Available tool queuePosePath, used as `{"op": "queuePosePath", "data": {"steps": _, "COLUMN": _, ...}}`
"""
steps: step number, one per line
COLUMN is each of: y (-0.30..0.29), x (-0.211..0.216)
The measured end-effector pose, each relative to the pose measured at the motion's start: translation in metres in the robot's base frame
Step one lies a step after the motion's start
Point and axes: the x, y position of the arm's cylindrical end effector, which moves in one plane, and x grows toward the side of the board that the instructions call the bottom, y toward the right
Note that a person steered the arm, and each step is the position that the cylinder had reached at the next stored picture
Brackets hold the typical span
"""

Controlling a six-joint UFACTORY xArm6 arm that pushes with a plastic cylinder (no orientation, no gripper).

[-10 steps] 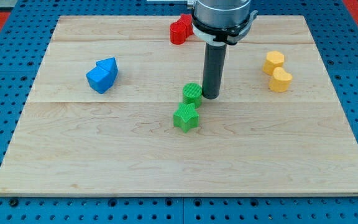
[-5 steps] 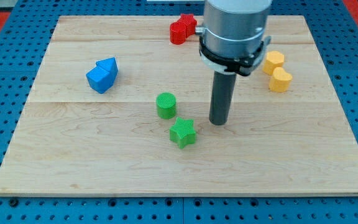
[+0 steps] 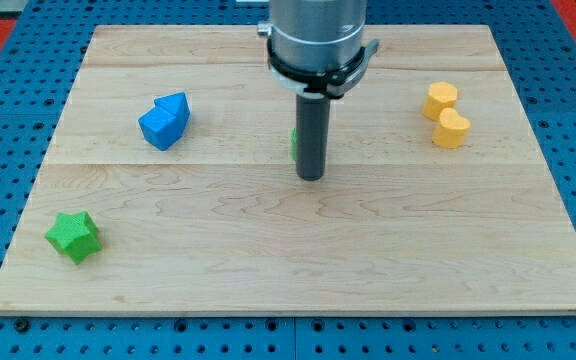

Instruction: Push the green blocks towards the left bottom of the board

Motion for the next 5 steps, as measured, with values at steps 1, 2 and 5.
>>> {"op": "queuePosePath", "data": {"steps": 1, "y": 0.014, "x": -0.020}}
{"op": "queuePosePath", "data": {"steps": 2, "y": 0.045, "x": -0.046}}
{"op": "queuePosePath", "data": {"steps": 5, "y": -0.104, "x": 0.006}}
